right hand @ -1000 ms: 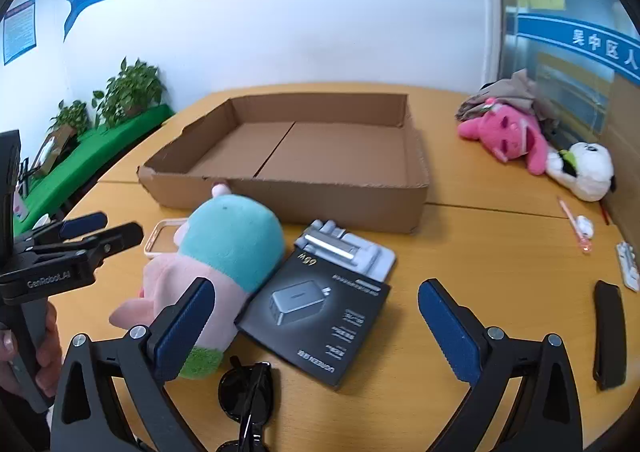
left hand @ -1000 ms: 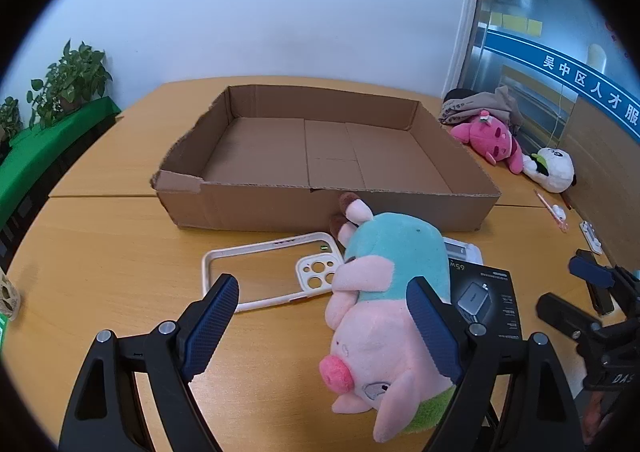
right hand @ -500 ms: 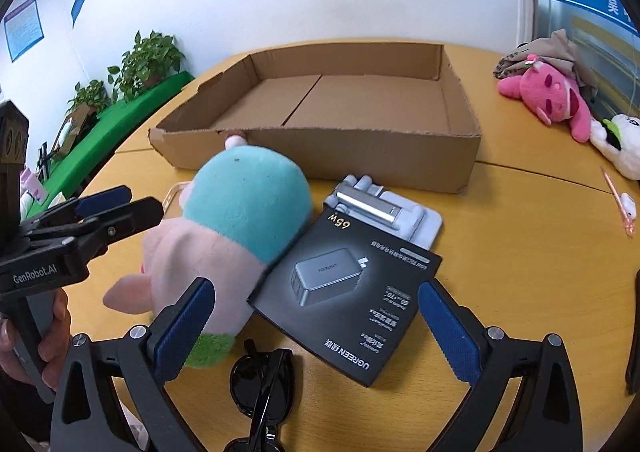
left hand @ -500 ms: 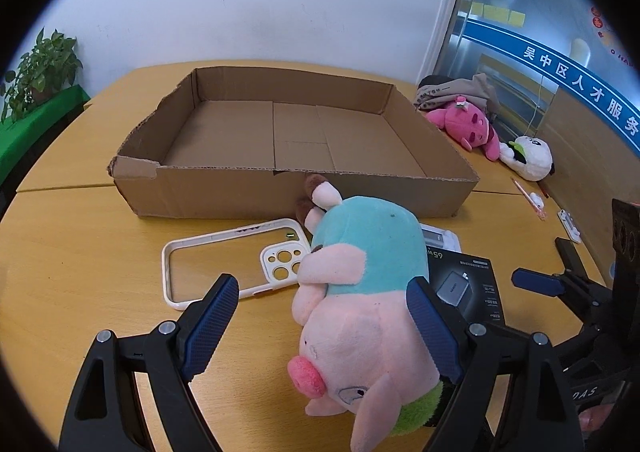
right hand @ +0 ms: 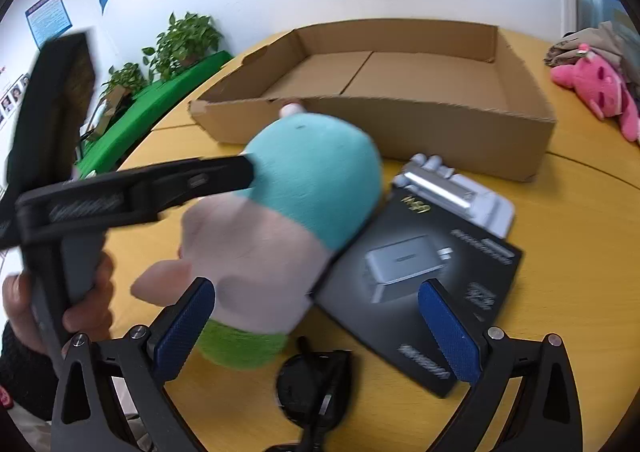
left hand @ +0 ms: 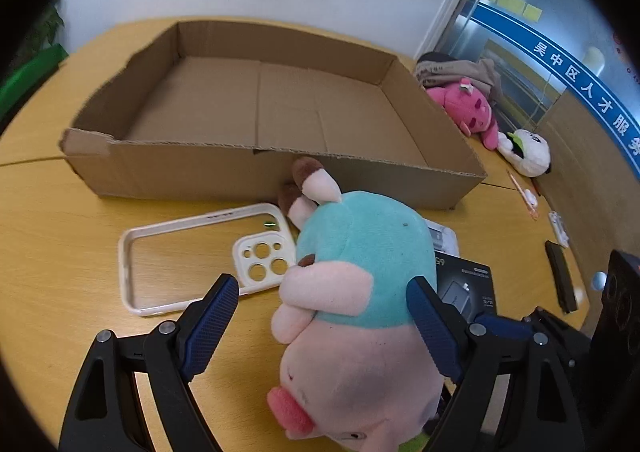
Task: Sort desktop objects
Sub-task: 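Close the left gripper on the teal-and-pink plush pig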
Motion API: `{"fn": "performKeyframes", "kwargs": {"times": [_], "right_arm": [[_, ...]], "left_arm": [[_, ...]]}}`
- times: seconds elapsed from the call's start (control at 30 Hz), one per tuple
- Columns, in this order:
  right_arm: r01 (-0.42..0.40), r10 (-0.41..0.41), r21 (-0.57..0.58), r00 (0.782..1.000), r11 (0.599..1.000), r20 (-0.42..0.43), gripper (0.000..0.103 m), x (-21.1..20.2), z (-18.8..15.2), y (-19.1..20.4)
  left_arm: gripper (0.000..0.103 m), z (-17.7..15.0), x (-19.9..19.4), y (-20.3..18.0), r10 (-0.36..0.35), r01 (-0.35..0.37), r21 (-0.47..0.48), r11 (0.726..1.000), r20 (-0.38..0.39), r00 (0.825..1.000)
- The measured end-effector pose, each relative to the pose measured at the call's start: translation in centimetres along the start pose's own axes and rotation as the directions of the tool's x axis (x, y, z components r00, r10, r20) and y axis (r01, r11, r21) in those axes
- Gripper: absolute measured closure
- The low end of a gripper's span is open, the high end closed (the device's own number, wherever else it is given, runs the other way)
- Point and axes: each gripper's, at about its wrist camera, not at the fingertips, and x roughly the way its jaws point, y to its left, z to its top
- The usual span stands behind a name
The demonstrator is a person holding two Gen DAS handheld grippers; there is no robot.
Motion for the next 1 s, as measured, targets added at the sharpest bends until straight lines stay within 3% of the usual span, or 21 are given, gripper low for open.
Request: {"fn": "performKeyframes", "kwargs": {"times": [0.27,0.43,0.57,0.73,0.93,1.0], "right_arm": [[-0.049,0.048,-0.025,0.999,0.998,-0.019,0.0,1.2,0.0,1.9],[-0.058,0.056,-0.066,0.998,0.996,-0.028,0.005,1.8,0.0,3.3],[-0.019,0.016,-0.113,1.0,0.993,-0.026,0.009,2.1,-0.1,4.5],[-0.055,0.052,-0.105,0.998,0.993,-0.029,0.018,1.9,-0.4,4.4],[-0.087,0.084,-0.138,0.996,0.987,-0.029,0.019,2.0,-0.7,5.5],[-0.115,0.11,-0.144,0.993,0.983,-0.042,0.015,2.4,-0.7,5.8]], "left_arm": [[0.017,-0.2,1.6,1.0,-0.139,0.134,-0.059,0.989,-0.08,0.987],[0.017,-0.8,1.5,1.0,-0.146,0.143,-0.037,0.989,-0.094,0.985],[0.017,-1.4,1.4,0.7,-0.145,0.146,-0.001,0.989,-0.102,0.984],[0.017,-2.0,1.2,1.0,-0.147,0.148,0.005,0.989,-0.108,0.983],[0.017,-2.9,-0.2,1.8,-0.119,0.12,0.002,0.993,-0.12,0.986],[0.017,-3.2,-0.6,2.5,-0.124,0.122,-0.017,0.992,-0.12,0.985]]}}
